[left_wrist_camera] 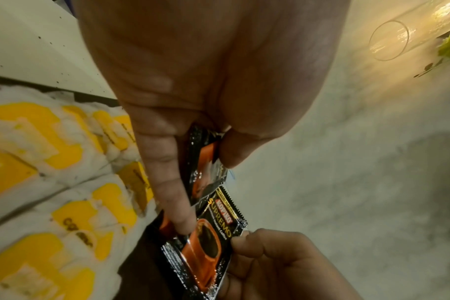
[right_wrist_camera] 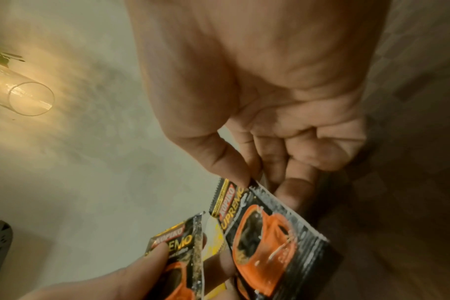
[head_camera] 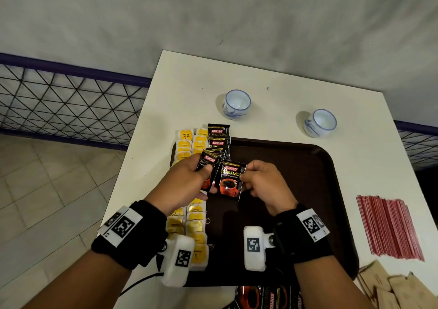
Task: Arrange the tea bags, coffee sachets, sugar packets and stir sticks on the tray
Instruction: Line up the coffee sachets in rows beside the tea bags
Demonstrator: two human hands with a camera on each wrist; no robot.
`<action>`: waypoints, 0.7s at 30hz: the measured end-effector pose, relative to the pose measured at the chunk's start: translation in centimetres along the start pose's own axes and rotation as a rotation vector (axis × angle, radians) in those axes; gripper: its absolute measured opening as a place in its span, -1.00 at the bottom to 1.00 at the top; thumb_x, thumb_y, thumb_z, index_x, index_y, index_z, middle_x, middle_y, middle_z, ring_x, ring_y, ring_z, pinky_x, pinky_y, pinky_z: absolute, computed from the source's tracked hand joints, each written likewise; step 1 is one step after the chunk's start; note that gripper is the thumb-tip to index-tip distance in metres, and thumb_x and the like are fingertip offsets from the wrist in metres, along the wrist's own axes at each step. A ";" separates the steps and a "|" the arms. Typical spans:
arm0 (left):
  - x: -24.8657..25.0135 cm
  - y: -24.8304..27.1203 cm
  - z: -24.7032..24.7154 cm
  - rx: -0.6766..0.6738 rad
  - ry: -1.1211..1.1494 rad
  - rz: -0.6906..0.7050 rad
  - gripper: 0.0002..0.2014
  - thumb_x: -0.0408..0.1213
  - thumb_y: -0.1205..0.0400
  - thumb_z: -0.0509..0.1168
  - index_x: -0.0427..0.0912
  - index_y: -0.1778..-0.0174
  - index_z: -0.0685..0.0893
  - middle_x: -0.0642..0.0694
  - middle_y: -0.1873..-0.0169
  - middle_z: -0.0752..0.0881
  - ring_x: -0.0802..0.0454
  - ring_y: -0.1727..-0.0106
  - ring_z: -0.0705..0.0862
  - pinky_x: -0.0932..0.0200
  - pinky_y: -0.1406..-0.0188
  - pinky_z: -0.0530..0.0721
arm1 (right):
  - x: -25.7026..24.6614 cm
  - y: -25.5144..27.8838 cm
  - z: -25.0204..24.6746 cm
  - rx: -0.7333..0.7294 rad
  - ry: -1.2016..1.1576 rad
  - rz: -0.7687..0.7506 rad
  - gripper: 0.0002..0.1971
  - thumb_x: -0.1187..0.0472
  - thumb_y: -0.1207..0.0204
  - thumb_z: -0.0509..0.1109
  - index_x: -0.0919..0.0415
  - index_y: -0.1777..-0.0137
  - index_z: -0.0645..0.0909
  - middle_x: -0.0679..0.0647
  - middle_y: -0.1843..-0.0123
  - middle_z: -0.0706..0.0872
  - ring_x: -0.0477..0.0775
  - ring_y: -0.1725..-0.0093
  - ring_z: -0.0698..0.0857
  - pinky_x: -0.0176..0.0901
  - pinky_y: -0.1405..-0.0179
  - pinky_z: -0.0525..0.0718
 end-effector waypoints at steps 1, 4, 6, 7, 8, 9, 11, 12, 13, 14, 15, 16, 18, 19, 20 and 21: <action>0.0 0.1 -0.2 0.011 0.019 0.005 -0.79 -0.27 -0.83 0.16 -0.01 -0.32 0.62 -0.07 -0.05 0.83 -0.07 0.09 0.89 0.00 0.19 0.84 | -0.1 0.0 -0.1 -0.007 -0.008 -0.003 -0.82 0.41 -0.52 0.39 0.17 0.27 0.58 0.21 0.29 0.69 -0.08 0.44 0.68 -0.30 0.52 0.49; 0.1 0.2 -1.3 0.060 0.100 0.011 -0.78 -0.27 -0.84 0.16 -0.03 -0.33 0.63 -0.11 -0.11 0.83 -0.12 0.07 0.89 0.00 0.19 0.79 | -0.5 0.0 -0.3 -0.023 -0.011 -0.013 -0.80 0.42 -0.54 0.41 0.18 0.27 0.59 0.18 0.33 0.68 -0.04 0.45 0.70 -0.32 0.57 0.47; 0.2 0.2 -2.1 0.091 0.127 0.007 -0.77 -0.28 -0.84 0.16 -0.05 -0.35 0.62 -0.15 -0.14 0.83 -0.15 0.07 0.89 0.01 0.20 0.80 | -0.7 -0.1 -0.1 -0.023 0.019 -0.032 -0.81 0.42 -0.53 0.42 0.17 0.26 0.60 0.11 0.37 0.69 -0.03 0.44 0.72 -0.28 0.53 0.47; 0.3 0.2 -2.4 0.101 0.131 0.005 -0.77 -0.28 -0.83 0.16 -0.06 -0.36 0.63 -0.16 -0.14 0.83 -0.16 0.07 0.89 0.01 0.20 0.81 | -0.8 -0.2 0.1 -0.021 0.036 -0.043 -0.82 0.42 -0.53 0.43 0.18 0.25 0.60 0.08 0.39 0.69 -0.04 0.45 0.72 -0.28 0.51 0.47; 0.4 0.2 -2.6 0.106 0.131 0.003 -0.77 -0.28 -0.83 0.16 -0.06 -0.36 0.63 -0.17 -0.13 0.83 -0.17 0.07 0.89 0.01 0.21 0.82 | -0.9 -0.2 0.3 -0.023 0.050 -0.052 -0.82 0.42 -0.53 0.43 0.18 0.25 0.60 0.05 0.40 0.69 -0.03 0.45 0.72 -0.30 0.49 0.48; 0.5 0.1 -2.8 0.109 0.124 0.003 -0.77 -0.27 -0.83 0.16 -0.06 -0.36 0.63 -0.18 -0.13 0.83 -0.18 0.07 0.89 0.03 0.22 0.82 | -0.9 -0.2 0.5 -0.027 0.060 -0.059 -0.82 0.41 -0.53 0.44 0.17 0.25 0.60 0.03 0.40 0.69 -0.03 0.45 0.72 -0.32 0.49 0.48; 0.7 -0.1 -3.0 0.114 0.090 0.007 -0.77 -0.27 -0.83 0.16 -0.08 -0.35 0.63 -0.17 -0.11 0.82 -0.16 0.09 0.89 0.02 0.23 0.83 | -0.9 -0.2 0.8 -0.031 0.080 -0.071 -0.81 0.41 -0.54 0.44 0.16 0.25 0.61 0.01 0.40 0.69 -0.04 0.44 0.73 -0.37 0.51 0.48; 0.8 -0.3 -3.1 0.116 0.066 0.013 -0.77 -0.26 -0.84 0.16 -0.08 -0.35 0.63 -0.16 -0.11 0.82 -0.15 0.10 0.89 -0.01 0.22 0.84 | -0.8 -0.2 0.9 -0.030 0.088 -0.076 -0.81 0.40 -0.54 0.44 0.16 0.25 0.61 0.01 0.40 0.69 -0.05 0.44 0.73 -0.37 0.51 0.48; 0.9 -0.4 -3.1 0.118 0.038 0.020 -0.77 -0.26 -0.84 0.15 -0.08 -0.34 0.63 -0.14 -0.11 0.81 -0.14 0.11 0.89 -0.05 0.19 0.84 | -0.8 -0.2 0.9 -0.027 0.095 -0.079 -0.82 0.39 -0.55 0.44 0.16 0.24 0.61 0.00 0.39 0.69 -0.06 0.45 0.73 -0.36 0.50 0.48; 1.0 -0.6 -3.1 0.119 0.009 0.025 -0.78 -0.26 -0.84 0.15 -0.08 -0.34 0.63 -0.12 -0.10 0.80 -0.13 0.12 0.89 -0.09 0.16 0.84 | -0.8 -0.2 0.8 -0.024 0.100 -0.080 -0.82 0.39 -0.55 0.44 0.16 0.24 0.61 -0.01 0.38 0.69 -0.08 0.45 0.73 -0.35 0.48 0.49; 1.2 -0.8 -3.1 0.119 -0.018 0.028 -0.78 -0.25 -0.84 0.14 -0.08 -0.33 0.63 -0.11 -0.09 0.79 -0.12 0.13 0.89 -0.11 0.14 0.85 | -0.8 -0.2 0.7 -0.022 0.105 -0.081 -0.83 0.39 -0.56 0.44 0.16 0.23 0.61 -0.01 0.37 0.69 -0.09 0.45 0.73 -0.35 0.46 0.50; 1.3 -1.0 -3.1 0.119 -0.039 0.030 -0.78 -0.25 -0.84 0.14 -0.09 -0.31 0.63 -0.10 -0.09 0.79 -0.12 0.14 0.89 -0.10 0.15 0.85 | -0.9 -0.2 0.6 -0.021 0.108 -0.084 -0.84 0.39 -0.56 0.43 0.17 0.22 0.62 -0.02 0.37 0.69 -0.10 0.46 0.72 -0.34 0.46 0.50; 1.6 -1.4 -3.1 0.117 -0.065 0.030 -0.80 -0.26 -0.83 0.13 -0.10 -0.27 0.63 -0.13 -0.09 0.78 -0.13 0.15 0.88 -0.06 0.20 0.84 | -0.9 -0.2 0.4 -0.016 0.113 -0.092 -0.85 0.39 -0.57 0.43 0.19 0.20 0.62 -0.01 0.35 0.68 -0.13 0.46 0.71 -0.36 0.46 0.50; 1.7 -1.5 -3.1 0.117 -0.072 0.029 -0.81 -0.26 -0.83 0.13 -0.11 -0.26 0.63 -0.15 -0.09 0.77 -0.14 0.16 0.88 -0.04 0.22 0.82 | -0.9 -0.2 0.3 -0.014 0.116 -0.096 -0.85 0.39 -0.57 0.43 0.19 0.20 0.62 0.00 0.34 0.68 -0.13 0.46 0.72 -0.38 0.48 0.51; 1.8 -1.7 -3.1 0.116 -0.079 0.028 -0.81 -0.26 -0.83 0.13 -0.11 -0.24 0.63 -0.15 -0.08 0.77 -0.14 0.17 0.88 -0.03 0.24 0.81 | -0.9 -0.2 0.3 -0.011 0.120 -0.100 -0.85 0.39 -0.57 0.42 0.19 0.20 0.61 0.01 0.32 0.69 -0.12 0.46 0.72 -0.40 0.50 0.51; 1.9 -1.8 -3.1 0.117 -0.086 0.029 -0.82 -0.25 -0.83 0.13 -0.11 -0.23 0.63 -0.15 -0.08 0.77 -0.13 0.18 0.89 -0.02 0.25 0.80 | -0.9 -0.2 0.3 -0.012 0.123 -0.105 -0.84 0.40 -0.57 0.42 0.18 0.21 0.61 0.03 0.31 0.69 -0.12 0.46 0.72 -0.42 0.52 0.51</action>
Point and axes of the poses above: each hand's wrist, its own y-axis away from the middle knuckle, its own z-axis out of the palm, x = y × z, the point moved 2 cm from there along -y, towards the middle knuckle
